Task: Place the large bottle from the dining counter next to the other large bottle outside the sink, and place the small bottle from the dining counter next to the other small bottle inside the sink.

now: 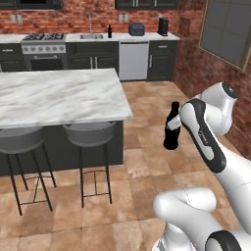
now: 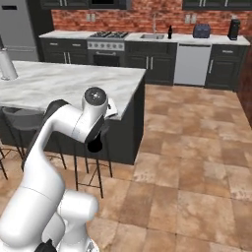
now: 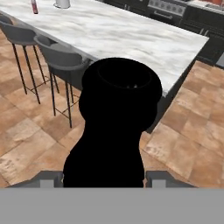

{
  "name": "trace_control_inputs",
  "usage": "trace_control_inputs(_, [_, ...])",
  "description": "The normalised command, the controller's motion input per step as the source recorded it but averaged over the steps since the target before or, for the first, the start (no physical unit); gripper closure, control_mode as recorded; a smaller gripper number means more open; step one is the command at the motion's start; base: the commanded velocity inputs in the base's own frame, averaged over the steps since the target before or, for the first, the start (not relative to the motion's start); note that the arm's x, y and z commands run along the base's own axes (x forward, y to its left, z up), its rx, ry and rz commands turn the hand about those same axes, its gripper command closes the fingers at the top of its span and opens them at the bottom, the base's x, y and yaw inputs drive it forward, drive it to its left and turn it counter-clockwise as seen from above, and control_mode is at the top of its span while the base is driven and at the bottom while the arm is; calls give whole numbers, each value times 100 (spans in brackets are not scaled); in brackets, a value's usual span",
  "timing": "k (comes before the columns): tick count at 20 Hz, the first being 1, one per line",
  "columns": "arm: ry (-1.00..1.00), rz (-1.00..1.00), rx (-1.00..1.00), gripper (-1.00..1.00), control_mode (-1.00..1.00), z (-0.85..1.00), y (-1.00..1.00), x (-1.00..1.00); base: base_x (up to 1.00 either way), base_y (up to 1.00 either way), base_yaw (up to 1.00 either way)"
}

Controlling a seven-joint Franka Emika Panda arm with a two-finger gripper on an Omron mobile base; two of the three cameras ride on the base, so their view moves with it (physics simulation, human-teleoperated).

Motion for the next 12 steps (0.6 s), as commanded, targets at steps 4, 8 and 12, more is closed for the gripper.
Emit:
trace_control_inputs(4, [0, 0, 0, 100, 100, 0, 0, 0, 0, -78, 0])
trace_control_inputs(8, [0, 0, 0, 100, 100, 0, 0, 0, 0, -74, 0])
trace_control_inputs(12, [0, 0, 0, 100, 100, 0, 0, 0, 0, -71, 0])
